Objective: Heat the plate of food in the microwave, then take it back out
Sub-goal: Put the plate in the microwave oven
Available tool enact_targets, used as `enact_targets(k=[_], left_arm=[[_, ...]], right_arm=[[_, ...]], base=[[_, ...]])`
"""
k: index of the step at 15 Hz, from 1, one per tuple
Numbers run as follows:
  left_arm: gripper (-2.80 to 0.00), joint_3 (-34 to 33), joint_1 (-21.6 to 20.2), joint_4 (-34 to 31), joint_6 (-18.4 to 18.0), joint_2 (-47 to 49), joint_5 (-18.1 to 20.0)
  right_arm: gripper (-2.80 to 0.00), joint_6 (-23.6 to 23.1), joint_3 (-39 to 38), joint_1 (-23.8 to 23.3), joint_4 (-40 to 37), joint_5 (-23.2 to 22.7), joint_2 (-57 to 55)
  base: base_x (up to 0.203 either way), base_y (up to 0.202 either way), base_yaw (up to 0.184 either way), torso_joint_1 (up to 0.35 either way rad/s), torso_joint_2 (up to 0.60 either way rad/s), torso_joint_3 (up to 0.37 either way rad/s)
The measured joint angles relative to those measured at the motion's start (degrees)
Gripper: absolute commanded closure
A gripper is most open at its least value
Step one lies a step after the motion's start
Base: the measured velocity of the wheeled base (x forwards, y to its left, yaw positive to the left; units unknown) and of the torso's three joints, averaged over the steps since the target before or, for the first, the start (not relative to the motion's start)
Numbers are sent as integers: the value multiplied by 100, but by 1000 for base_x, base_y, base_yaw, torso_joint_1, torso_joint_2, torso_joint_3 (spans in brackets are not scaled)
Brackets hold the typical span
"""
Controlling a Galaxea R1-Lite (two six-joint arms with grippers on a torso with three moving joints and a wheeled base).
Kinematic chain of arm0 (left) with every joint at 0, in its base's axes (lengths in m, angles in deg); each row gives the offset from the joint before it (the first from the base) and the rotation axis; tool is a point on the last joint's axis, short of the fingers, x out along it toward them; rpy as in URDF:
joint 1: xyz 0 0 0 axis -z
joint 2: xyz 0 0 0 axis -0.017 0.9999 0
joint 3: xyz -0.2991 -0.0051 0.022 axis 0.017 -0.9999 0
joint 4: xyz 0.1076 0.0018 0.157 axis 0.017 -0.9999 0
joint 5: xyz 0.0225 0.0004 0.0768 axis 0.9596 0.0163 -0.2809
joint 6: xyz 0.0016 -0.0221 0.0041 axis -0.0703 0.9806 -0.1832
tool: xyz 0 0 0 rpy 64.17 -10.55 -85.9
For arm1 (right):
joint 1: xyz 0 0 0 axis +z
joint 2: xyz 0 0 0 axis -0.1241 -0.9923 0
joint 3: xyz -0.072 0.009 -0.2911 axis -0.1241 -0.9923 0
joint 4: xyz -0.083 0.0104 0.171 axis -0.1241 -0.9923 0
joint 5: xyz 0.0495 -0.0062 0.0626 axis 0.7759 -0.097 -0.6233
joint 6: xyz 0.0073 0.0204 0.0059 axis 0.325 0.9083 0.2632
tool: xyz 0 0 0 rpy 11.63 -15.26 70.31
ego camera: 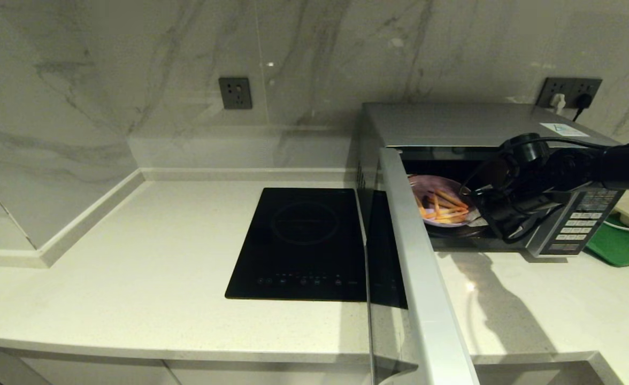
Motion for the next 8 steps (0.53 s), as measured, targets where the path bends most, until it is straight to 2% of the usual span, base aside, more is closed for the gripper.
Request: enact_targets(k=[8], left_arm=[[0,0,0,2,-2,0,0]], right_arm=[[-280,-7,-171,9,-50,-6,123]], base=[[0,0,0,0,0,0]])
